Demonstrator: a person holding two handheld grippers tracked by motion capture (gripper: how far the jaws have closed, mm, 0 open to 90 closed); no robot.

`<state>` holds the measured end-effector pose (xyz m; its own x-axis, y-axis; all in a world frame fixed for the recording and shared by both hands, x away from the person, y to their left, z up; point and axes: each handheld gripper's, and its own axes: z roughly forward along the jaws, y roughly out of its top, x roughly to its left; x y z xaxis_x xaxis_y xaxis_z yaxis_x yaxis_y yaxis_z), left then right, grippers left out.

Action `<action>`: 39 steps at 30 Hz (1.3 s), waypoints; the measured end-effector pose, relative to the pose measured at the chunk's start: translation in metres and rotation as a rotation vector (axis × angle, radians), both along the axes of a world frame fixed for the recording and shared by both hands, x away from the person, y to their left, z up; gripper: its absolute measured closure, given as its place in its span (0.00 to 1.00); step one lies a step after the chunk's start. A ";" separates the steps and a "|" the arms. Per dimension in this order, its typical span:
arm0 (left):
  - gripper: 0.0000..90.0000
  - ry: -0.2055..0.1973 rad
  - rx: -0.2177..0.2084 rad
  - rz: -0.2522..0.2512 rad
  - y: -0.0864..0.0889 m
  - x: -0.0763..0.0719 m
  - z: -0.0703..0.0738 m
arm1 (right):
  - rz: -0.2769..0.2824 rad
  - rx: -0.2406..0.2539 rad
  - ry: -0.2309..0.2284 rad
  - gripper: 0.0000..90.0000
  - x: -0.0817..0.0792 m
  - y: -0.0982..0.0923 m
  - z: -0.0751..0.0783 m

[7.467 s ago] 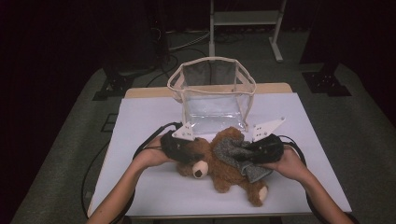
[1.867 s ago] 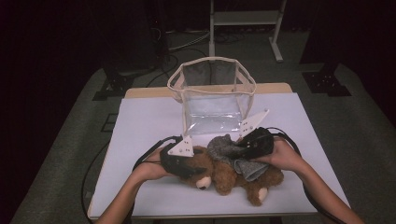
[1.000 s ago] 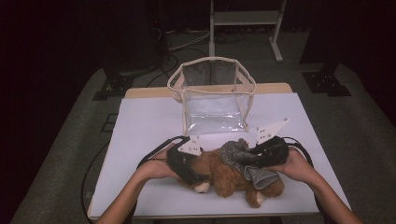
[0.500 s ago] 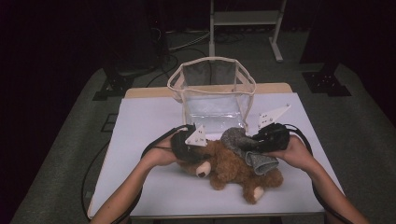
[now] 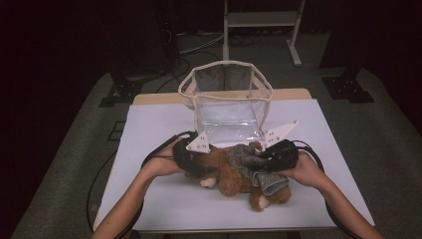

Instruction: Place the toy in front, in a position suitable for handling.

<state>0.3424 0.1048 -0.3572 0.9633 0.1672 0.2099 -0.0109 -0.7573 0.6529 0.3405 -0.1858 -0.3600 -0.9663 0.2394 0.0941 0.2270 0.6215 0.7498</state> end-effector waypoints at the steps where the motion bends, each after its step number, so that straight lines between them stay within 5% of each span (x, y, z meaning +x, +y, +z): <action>1: 0.34 -0.002 0.000 -0.003 0.001 -0.003 -0.002 | 0.009 -0.006 -0.006 0.84 -0.004 0.001 0.001; 5: 0.37 -0.001 -0.045 0.007 0.007 -0.017 -0.011 | 0.039 -0.023 -0.011 0.84 -0.009 0.002 0.010; 10: 0.39 0.005 -0.054 -0.015 0.014 -0.028 -0.015 | -0.014 -0.005 -0.036 0.84 0.007 -0.006 0.026; 14: 0.39 0.009 -0.041 -0.023 0.016 -0.033 -0.013 | -0.032 0.004 -0.010 0.84 0.018 -0.005 0.019; 20: 0.29 0.032 -0.087 -0.016 0.013 -0.029 -0.003 | -0.007 0.010 -0.017 0.84 0.002 0.002 0.005; 25: 0.30 0.051 -0.024 -0.008 0.002 -0.024 -0.011 | -0.012 0.020 -0.034 0.84 -0.007 -0.002 0.003; 33: 0.37 0.080 -0.039 -0.024 0.009 -0.028 -0.015 | -0.033 0.041 -0.003 0.84 -0.016 -0.024 0.002; 39: 0.37 0.067 -0.023 -0.038 0.011 -0.039 -0.013 | -0.031 0.041 -0.028 0.84 -0.008 -0.014 0.014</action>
